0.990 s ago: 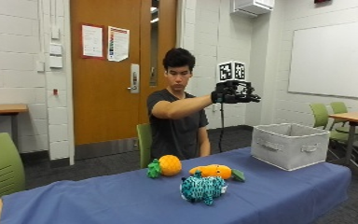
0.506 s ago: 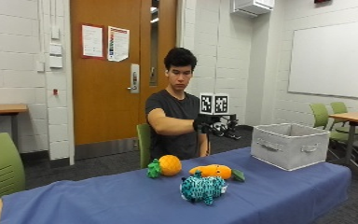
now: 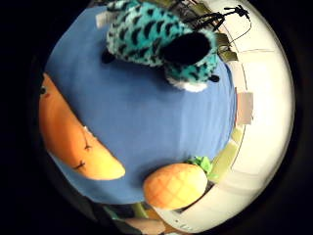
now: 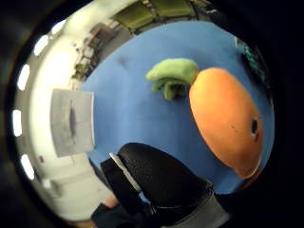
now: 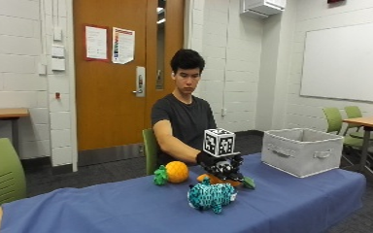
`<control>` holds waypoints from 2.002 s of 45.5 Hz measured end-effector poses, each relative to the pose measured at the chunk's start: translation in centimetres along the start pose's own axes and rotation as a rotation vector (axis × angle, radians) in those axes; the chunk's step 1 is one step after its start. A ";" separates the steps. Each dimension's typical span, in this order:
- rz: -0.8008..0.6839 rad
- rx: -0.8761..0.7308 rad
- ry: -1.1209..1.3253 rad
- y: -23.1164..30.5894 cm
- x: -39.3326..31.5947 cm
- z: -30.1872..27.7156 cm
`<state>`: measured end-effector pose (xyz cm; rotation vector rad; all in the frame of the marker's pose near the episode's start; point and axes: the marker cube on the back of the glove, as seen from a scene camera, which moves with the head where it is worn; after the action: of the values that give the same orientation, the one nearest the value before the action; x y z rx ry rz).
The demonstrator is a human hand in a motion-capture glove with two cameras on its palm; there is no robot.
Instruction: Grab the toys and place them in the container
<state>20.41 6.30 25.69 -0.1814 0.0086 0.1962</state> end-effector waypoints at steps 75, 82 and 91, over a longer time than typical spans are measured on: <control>-0.104 0.147 -0.072 -3.1 -9.1 -17.6; -0.194 0.241 -0.062 -3.2 -16.4 -24.5; -0.333 0.280 -0.067 -2.0 -28.8 -28.7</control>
<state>-7.20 -6.38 -1.48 0.1043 -0.0605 -0.1313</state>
